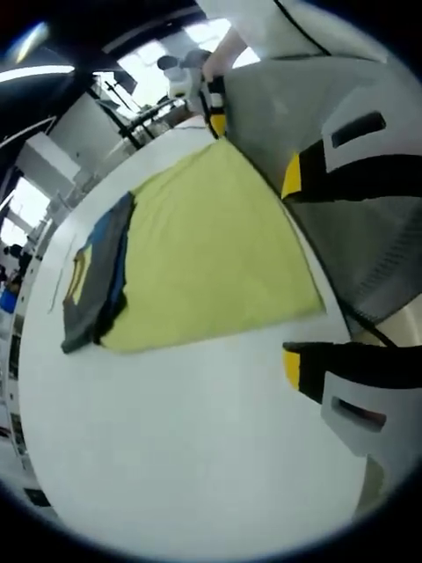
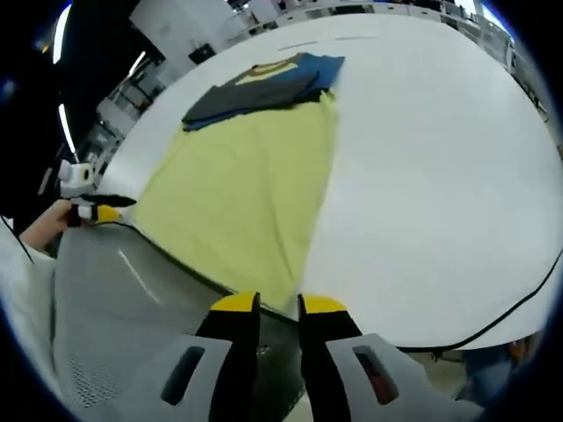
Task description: Fold the garment on the visible template until the final outline fits inside the template.
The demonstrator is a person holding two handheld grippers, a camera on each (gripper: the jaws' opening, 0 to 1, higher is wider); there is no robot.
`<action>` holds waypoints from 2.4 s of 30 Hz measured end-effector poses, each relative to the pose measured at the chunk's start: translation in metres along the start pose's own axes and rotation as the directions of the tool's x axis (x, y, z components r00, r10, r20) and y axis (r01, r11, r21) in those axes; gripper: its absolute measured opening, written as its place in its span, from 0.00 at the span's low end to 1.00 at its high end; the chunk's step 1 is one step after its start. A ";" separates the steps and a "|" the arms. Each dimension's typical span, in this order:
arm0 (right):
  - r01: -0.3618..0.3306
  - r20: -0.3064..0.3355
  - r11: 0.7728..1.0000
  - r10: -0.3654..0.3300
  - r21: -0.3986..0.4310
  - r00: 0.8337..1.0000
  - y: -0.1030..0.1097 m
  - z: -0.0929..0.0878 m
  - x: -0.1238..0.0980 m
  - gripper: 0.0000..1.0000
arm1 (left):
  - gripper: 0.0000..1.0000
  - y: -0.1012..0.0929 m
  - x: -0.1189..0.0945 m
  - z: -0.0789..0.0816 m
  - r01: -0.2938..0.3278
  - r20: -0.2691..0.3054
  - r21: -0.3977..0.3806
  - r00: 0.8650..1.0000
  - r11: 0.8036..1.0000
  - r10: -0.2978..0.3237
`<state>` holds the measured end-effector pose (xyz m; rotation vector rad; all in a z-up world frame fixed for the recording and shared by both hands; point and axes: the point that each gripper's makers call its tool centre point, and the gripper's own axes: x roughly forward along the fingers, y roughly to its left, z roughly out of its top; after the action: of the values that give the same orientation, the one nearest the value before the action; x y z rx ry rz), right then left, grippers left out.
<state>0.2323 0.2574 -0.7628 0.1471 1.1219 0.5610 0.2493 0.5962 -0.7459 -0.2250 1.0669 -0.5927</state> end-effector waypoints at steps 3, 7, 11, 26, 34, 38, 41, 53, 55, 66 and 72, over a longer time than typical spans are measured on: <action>-0.001 -0.001 1.000 0.001 0.004 1.000 0.000 -0.001 0.001 0.17 | 0.55 0.000 0.002 -0.001 0.003 -0.003 -0.012 1.000 1.000 -0.003; -0.001 -0.008 1.000 0.001 0.008 1.000 -0.001 -0.002 0.002 0.15 | 0.49 0.000 0.003 -0.001 0.006 -0.004 -0.029 1.000 1.000 -0.007; 0.000 -0.011 1.000 0.000 0.009 1.000 -0.002 -0.003 0.003 0.13 | 0.42 -0.003 0.004 -0.003 0.014 -0.024 -0.040 1.000 0.999 -0.015; -0.011 -0.017 1.000 0.011 0.012 1.000 -0.003 -0.002 0.007 0.04 | 0.21 0.004 0.002 -0.011 -0.003 -0.061 -0.113 0.998 0.994 -0.004; -0.013 -0.035 0.999 0.011 -0.040 0.999 -0.003 -0.001 0.008 0.03 | 0.04 0.008 0.005 -0.016 -0.031 -0.084 -0.103 0.996 0.994 0.022; -0.005 -0.043 0.999 0.004 -0.037 0.999 -0.003 -0.001 0.008 0.03 | 0.00 0.007 0.006 -0.017 -0.033 -0.092 -0.102 0.995 0.994 0.023; 0.003 -0.049 1.000 -0.004 -0.013 0.999 -0.004 -0.002 0.008 0.03 | 0.00 0.007 0.007 -0.017 -0.034 -0.092 -0.108 0.995 0.994 0.024; -0.002 -0.057 1.000 0.002 0.005 0.998 -0.004 -0.002 0.009 0.03 | 0.00 0.009 0.007 -0.017 -0.040 -0.079 -0.156 0.996 0.987 0.028; 0.000 -0.056 1.000 0.000 -0.003 0.998 -0.004 -0.002 0.008 0.03 | 0.00 0.010 0.006 -0.017 -0.044 -0.075 -0.161 0.997 0.986 0.032; -0.032 -0.017 0.999 0.032 0.002 0.999 0.001 0.004 -0.003 0.03 | 0.00 0.002 -0.008 -0.010 -0.034 -0.047 -0.139 0.999 0.990 0.028; -0.056 0.031 0.998 0.056 0.021 0.998 0.007 0.010 -0.013 0.03 | 0.00 -0.001 -0.013 -0.006 -0.018 -0.025 -0.140 1.000 0.990 0.014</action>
<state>0.2353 0.2585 -0.7453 0.2061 1.0978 0.5947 0.2387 0.6037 -0.7386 -0.3322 1.1337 -0.5076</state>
